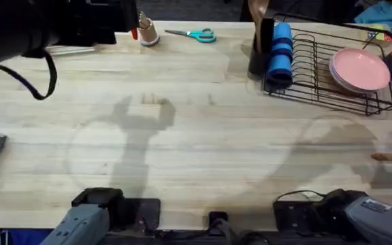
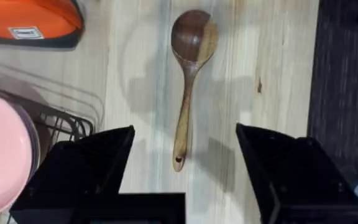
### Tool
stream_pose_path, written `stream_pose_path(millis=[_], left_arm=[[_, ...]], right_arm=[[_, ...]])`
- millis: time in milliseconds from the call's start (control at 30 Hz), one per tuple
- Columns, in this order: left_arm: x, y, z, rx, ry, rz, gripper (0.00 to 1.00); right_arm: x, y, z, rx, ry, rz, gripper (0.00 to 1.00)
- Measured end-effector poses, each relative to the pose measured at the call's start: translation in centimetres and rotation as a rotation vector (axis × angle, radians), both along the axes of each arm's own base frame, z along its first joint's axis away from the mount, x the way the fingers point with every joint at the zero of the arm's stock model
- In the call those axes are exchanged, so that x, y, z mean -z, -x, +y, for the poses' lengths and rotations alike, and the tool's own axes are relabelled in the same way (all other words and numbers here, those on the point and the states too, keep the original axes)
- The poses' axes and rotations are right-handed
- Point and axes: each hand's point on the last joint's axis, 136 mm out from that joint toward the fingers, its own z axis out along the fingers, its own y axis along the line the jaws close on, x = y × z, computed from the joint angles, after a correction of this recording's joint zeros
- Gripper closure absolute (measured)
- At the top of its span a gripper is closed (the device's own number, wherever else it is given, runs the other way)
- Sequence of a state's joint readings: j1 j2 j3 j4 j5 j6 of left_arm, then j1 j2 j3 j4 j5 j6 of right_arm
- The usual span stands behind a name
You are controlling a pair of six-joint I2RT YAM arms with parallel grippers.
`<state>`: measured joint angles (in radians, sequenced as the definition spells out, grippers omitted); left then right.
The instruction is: Pick up the spoon on the table one by one and put them onto the rack
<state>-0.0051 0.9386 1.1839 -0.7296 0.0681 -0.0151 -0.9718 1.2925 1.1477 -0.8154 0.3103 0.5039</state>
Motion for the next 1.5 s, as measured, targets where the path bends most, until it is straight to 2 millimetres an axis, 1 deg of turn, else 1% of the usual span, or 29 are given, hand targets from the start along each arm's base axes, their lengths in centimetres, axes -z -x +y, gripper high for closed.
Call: stream_pose_path(millis=[133,233,467,700,800,967,1033,1100,1200,1500], left_arm=[[0.0,0.0,0.0,0.0,0.0,0.002,0.007],[0.4,0.2,0.0,0.0,0.0,0.02,0.007],[1.1,0.6,0.0,0.0,0.0,0.05,0.007],[1.1,0.6,0.0,0.0,0.0,0.052,0.007],[1.1,0.6,0.0,0.0,0.0,0.052,0.008],[1.1,0.6,0.0,0.0,0.0,0.052,0.008],[1.1,0.6,0.0,0.0,0.0,0.052,0.008],[1.1,0.6,0.0,0.0,0.0,0.052,0.008],[1.1,0.6,0.0,0.0,0.0,0.052,0.007],[1.1,0.6,0.0,0.0,0.0,0.052,0.007]], right_arm=[[1.2,-0.2,-0.4,0.033,-0.031,-0.001,0.006],[2.1,-0.3,-0.9,0.053,-0.047,0.003,0.006],[4.0,0.3,-2.0,0.09,-0.086,0.025,0.006],[4.6,0.6,-3.1,0.122,-0.079,0.015,0.006],[4.9,0.5,-3.3,0.124,-0.082,0.017,0.006],[4.9,0.5,-3.4,0.124,-0.078,0.015,0.006],[4.5,0.1,-4.1,0.124,-0.05,-0.004,0.006],[4.7,0.1,-4.3,0.126,-0.05,-0.004,0.006],[5.9,0.0,-4.4,0.127,-0.078,0.015,0.006],[11.0,0.1,-4.2,0.129,-0.202,0.098,0.006]])
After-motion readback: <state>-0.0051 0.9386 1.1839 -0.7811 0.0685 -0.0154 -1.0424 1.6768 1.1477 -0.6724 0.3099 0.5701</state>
